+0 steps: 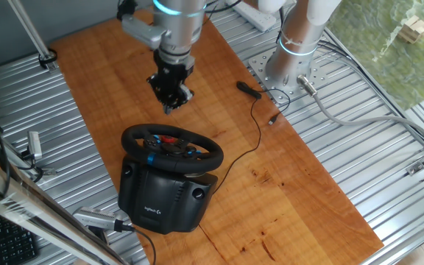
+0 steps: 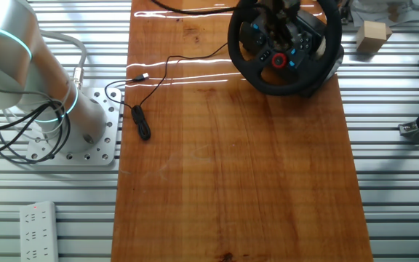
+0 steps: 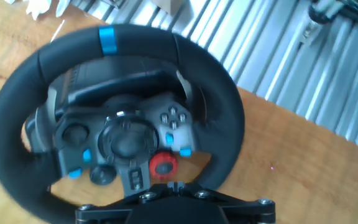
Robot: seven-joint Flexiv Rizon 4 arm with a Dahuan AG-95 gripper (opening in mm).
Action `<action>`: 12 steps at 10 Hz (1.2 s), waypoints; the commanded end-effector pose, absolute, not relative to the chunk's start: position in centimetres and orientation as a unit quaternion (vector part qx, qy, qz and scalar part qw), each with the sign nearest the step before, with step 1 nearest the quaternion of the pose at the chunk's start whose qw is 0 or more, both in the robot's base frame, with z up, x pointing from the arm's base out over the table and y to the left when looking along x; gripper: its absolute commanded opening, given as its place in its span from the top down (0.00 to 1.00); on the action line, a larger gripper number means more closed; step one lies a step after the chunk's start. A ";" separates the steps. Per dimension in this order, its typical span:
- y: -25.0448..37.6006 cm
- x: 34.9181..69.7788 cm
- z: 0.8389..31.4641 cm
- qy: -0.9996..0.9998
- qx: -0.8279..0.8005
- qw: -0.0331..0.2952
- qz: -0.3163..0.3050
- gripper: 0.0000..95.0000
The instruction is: Rotate the steering wheel 90 degrees clockwise
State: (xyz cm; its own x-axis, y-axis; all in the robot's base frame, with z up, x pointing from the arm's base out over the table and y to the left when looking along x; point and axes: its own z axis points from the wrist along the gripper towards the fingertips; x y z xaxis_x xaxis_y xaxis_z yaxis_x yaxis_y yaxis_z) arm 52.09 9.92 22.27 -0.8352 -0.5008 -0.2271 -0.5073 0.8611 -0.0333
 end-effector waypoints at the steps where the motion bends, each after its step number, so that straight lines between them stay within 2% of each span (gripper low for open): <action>1: 9.9 52.1 22.3 0.958 -0.259 0.119 0.013 1.00; 6: 11.4 54.4 23.3 0.960 -0.249 0.128 0.010 1.00; 12: 12.5 56.0 23.9 0.956 -0.247 0.157 0.015 1.00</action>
